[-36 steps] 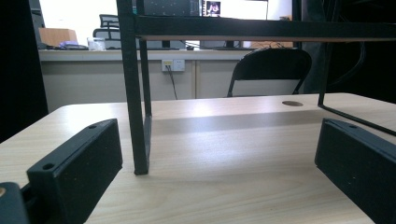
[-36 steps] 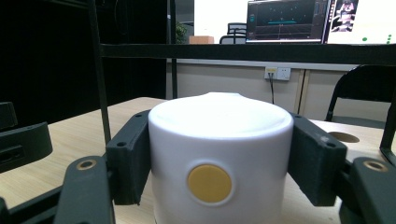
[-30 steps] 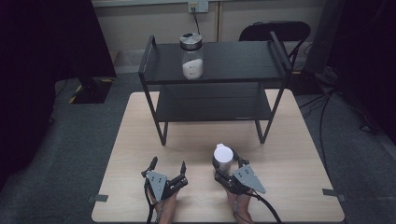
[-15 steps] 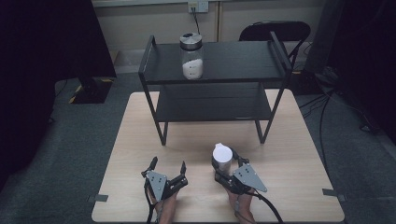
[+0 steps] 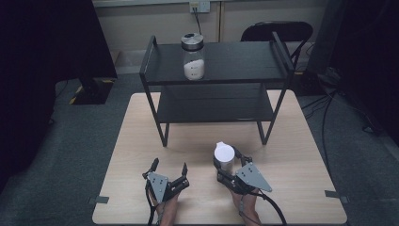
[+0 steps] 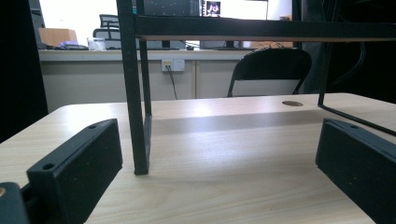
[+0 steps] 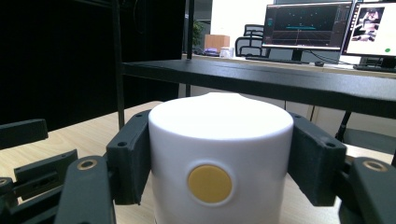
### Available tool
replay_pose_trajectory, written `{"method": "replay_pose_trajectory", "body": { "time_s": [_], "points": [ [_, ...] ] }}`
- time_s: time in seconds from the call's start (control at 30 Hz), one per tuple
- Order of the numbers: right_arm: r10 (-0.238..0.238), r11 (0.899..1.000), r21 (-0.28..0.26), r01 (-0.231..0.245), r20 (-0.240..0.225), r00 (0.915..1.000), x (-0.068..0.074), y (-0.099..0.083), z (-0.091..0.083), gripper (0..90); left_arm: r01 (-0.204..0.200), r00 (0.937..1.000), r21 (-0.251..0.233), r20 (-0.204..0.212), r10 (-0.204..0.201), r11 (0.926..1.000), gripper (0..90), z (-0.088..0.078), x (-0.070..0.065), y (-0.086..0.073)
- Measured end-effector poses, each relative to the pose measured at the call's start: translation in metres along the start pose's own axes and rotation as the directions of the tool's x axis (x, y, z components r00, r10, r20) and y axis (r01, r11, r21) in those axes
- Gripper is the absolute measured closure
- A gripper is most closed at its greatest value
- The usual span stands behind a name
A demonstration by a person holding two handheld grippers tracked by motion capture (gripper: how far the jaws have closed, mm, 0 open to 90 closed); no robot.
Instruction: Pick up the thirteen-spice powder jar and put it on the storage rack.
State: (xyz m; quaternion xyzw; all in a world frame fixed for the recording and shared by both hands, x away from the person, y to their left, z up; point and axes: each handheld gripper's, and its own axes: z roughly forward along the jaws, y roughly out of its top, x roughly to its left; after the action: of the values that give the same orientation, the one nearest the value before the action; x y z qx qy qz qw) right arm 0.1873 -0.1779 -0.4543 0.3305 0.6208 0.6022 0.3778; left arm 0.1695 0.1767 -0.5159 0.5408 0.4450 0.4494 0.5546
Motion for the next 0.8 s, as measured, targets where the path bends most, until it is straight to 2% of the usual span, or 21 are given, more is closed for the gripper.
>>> {"method": "replay_pose_trajectory", "body": {
  "time_s": [0.4, 0.8],
  "points": [
    [-0.005, 1.000, -0.003, 0.005, -0.046, 0.9989, -0.008, 0.023, 0.000, 31.0, 0.001, 1.0000, 0.000, 0.000, -0.001, 1.0000, 0.1, 0.000, 0.000, 0.000],
    [0.011, 1.000, -0.010, -0.012, -0.061, 0.9981, -0.018, 0.040, 0.001, 31.0, 0.000, 1.0000, 0.000, 0.000, 0.000, 1.0000, 0.1, 0.000, 0.000, 0.000]
  ]
}}
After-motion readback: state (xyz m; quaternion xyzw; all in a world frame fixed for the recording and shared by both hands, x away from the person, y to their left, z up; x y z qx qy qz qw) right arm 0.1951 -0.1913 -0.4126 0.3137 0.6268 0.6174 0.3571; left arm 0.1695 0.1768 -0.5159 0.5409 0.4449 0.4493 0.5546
